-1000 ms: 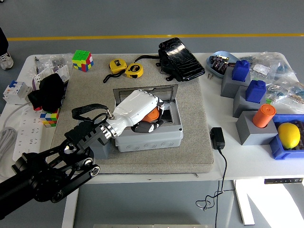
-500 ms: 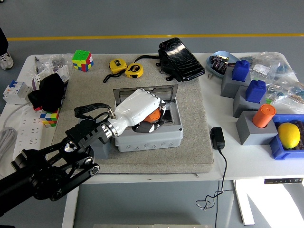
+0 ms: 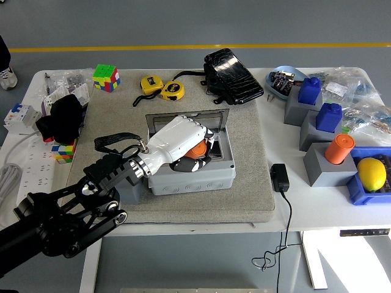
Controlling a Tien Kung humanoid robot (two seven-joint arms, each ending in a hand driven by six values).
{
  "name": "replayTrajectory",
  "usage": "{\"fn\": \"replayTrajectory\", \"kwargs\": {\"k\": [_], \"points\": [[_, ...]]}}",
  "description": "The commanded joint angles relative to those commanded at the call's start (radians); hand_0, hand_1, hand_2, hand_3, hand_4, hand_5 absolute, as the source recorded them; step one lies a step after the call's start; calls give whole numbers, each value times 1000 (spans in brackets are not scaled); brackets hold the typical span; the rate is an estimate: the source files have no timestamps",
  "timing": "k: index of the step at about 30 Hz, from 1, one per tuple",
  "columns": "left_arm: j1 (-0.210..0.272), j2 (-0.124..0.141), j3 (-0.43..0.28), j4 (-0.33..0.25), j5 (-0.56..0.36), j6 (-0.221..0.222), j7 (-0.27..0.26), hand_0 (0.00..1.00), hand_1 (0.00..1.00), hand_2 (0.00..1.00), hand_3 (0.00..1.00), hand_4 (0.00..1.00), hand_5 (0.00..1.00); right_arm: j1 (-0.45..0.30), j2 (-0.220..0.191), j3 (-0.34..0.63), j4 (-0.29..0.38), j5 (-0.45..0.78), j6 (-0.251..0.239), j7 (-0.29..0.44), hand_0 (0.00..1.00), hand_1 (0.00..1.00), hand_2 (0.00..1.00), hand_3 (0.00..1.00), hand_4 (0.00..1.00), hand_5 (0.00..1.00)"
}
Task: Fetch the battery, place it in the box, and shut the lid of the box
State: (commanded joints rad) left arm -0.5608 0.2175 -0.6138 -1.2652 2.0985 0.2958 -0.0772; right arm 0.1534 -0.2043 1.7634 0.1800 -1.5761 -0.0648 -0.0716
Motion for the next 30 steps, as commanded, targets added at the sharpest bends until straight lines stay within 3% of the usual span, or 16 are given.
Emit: {"fn": "replayTrajectory", "kwargs": {"k": [3, 4, 15, 16, 21, 22, 27, 28, 30], "points": [[0, 0, 3, 0, 2, 1, -2, 190, 426, 463, 480, 705, 2, 1, -1, -2, 0, 2, 0, 1, 851, 833, 791, 818, 998, 998], [0, 0, 4, 0, 2, 1, -2, 216, 479, 500, 500, 723, 2, 1, -1, -2, 0, 2, 0, 1, 850, 832, 791, 819, 998, 998], [-4, 2, 11, -5, 6, 3, -1, 246, 507, 535, 517, 745, 35, 2, -1, 1, 0, 0, 1, -1, 850, 832, 790, 819, 998, 998], [-4, 2, 11, -5, 7, 4, -1, 291, 559, 551, 527, 750, 42, 2, -1, 2, 0, 0, 1, -1, 850, 832, 790, 819, 998, 998], [-5, 1, 9, -7, 4, 6, -3, 291, 559, 551, 527, 750, 42, 3, -1, -2, 0, 5, 2, 0, 850, 832, 790, 819, 998, 998], [-5, 1, 10, -6, 0, 4, -3, 361, 652, 631, 563, 762, 56, 4, -1, -3, 0, 5, 1, 0, 848, 832, 789, 818, 998, 998], [-7, 0, 10, -9, -3, -1, -4, 361, 652, 631, 563, 762, 56, 5, -1, -3, 0, 6, 2, -1, 848, 832, 789, 818, 998, 998], [-7, 0, 10, -9, -3, -2, -4, 418, 690, 756, 640, 794, 75, 5, -1, -2, 0, 6, 2, -1, 847, 831, 789, 817, 998, 998], [-8, 0, 12, -9, -6, -13, -1, 418, 690, 756, 640, 794, 75, 5, -1, -5, 0, 7, 2, -1, 847, 831, 789, 817, 998, 998]]}}
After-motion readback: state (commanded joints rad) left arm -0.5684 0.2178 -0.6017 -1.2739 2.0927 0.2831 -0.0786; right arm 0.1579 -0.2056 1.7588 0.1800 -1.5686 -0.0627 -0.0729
